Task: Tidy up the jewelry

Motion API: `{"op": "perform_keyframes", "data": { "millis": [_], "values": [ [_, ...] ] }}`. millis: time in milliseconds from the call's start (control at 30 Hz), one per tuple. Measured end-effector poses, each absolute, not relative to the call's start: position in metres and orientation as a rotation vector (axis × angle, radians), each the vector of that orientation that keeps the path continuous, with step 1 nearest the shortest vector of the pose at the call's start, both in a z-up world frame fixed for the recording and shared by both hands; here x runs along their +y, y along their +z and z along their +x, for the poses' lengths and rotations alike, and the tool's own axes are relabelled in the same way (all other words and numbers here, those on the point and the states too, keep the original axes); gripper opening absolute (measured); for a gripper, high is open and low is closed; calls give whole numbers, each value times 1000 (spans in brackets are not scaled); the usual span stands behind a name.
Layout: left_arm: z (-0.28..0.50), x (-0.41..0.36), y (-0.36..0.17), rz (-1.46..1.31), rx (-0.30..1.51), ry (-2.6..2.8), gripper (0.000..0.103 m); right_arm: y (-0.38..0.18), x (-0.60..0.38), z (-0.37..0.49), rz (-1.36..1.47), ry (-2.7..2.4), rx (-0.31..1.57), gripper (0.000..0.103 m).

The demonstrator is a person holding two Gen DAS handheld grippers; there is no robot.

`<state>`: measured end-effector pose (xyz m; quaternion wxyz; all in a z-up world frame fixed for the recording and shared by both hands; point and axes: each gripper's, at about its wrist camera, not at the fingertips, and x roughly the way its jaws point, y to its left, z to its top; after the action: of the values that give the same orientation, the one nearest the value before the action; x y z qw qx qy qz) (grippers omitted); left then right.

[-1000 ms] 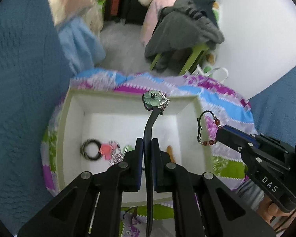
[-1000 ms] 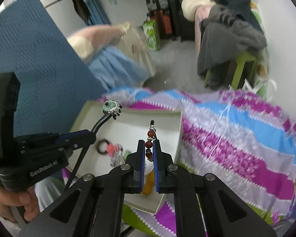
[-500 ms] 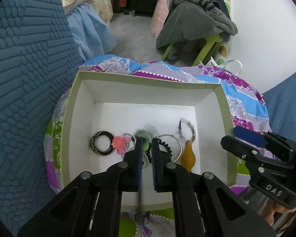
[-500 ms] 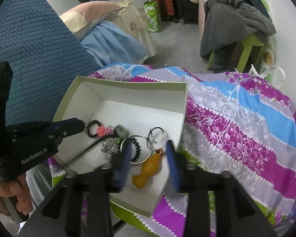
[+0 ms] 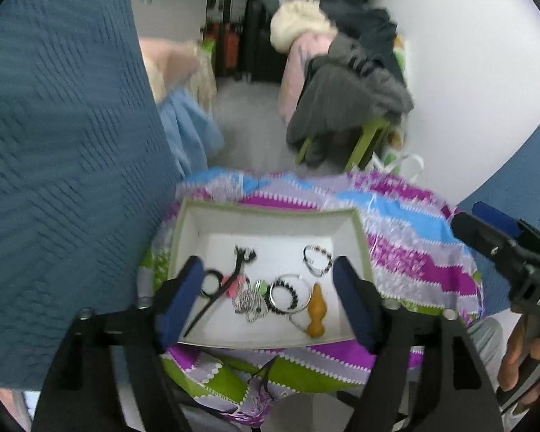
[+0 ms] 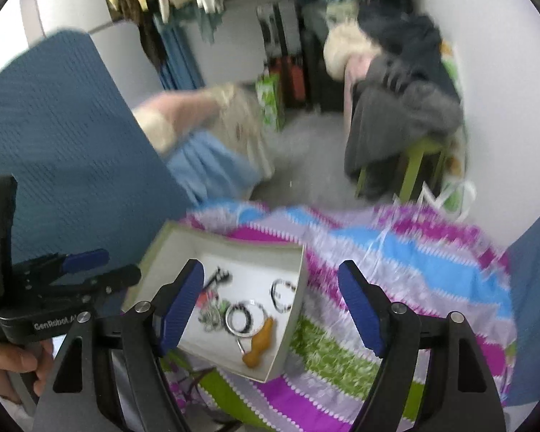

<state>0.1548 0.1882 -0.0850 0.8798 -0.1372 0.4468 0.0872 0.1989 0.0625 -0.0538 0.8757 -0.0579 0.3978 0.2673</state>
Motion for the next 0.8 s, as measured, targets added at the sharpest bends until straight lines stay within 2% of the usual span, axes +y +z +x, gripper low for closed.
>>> {"op": "perform_keyframes", "data": {
  "millis": [33,100,233,300,800],
  "values": [
    [153,187,-80,-278,919,186,80,-42,60,192,-143,534,791,79],
    [144,183,-64,-255,890,193,82,-29,57,184,-161,526,747,89],
    [129,178,-43,-248,846,206,84,-7,48,165,-149,528,698,95],
    [118,174,-31,-244,826,208,85,3,44,152,-153,537,667,103],
    [41,151,6,-219,710,244,91,27,23,72,-132,551,563,103]
  ]
}}
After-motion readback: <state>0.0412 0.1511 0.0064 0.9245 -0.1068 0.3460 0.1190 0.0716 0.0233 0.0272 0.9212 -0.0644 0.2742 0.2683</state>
